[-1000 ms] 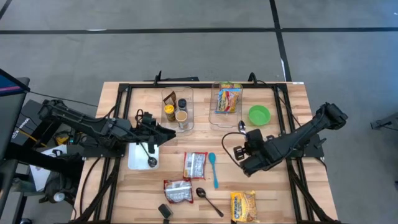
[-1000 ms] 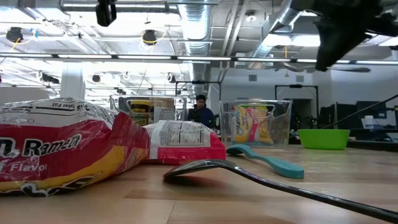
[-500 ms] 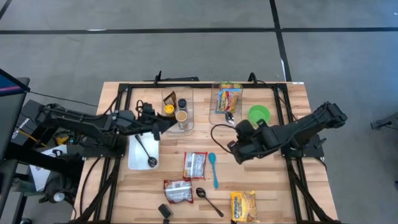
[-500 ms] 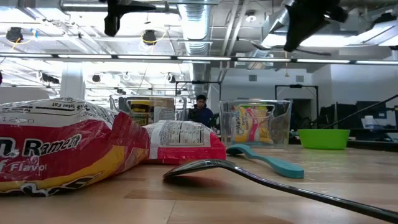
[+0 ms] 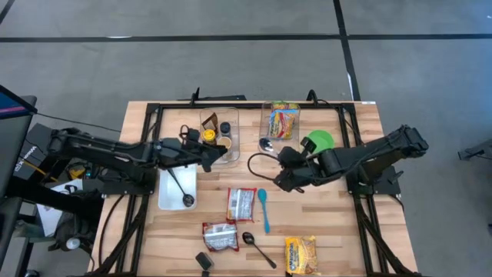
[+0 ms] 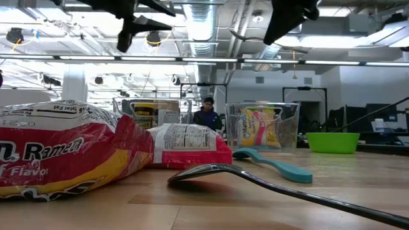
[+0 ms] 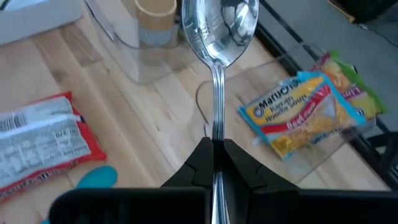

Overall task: Pick & Place Food Item
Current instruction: Put the silver spoon into the white bin

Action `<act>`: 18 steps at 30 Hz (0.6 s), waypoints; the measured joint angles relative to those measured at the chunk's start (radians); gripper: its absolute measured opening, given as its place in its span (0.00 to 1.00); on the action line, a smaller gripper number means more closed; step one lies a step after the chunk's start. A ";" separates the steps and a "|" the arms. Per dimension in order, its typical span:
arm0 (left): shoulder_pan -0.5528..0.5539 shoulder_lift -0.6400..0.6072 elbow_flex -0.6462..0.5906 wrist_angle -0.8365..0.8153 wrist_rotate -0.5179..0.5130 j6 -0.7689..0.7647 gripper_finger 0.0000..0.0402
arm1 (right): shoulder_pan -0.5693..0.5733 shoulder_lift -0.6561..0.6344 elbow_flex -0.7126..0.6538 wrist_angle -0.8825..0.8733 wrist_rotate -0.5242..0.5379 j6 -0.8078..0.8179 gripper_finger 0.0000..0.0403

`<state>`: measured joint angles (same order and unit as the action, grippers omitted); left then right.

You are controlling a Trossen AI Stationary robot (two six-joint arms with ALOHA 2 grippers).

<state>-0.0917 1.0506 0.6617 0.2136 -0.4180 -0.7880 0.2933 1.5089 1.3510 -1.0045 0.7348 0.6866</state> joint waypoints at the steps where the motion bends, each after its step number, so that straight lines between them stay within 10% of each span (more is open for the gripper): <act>1: 0.004 0.016 0.000 0.028 0.000 0.000 0.29 | -0.006 0.000 0.000 0.007 0.000 -0.010 0.01; 18: 0.113 0.163 0.000 0.233 0.149 -0.066 0.36 | -0.096 0.024 0.000 0.110 -0.024 -0.104 0.01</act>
<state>0.0217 1.2137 0.6617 0.4461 -0.2688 -0.8537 0.1973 1.5327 1.3513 -0.8949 0.7106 0.5824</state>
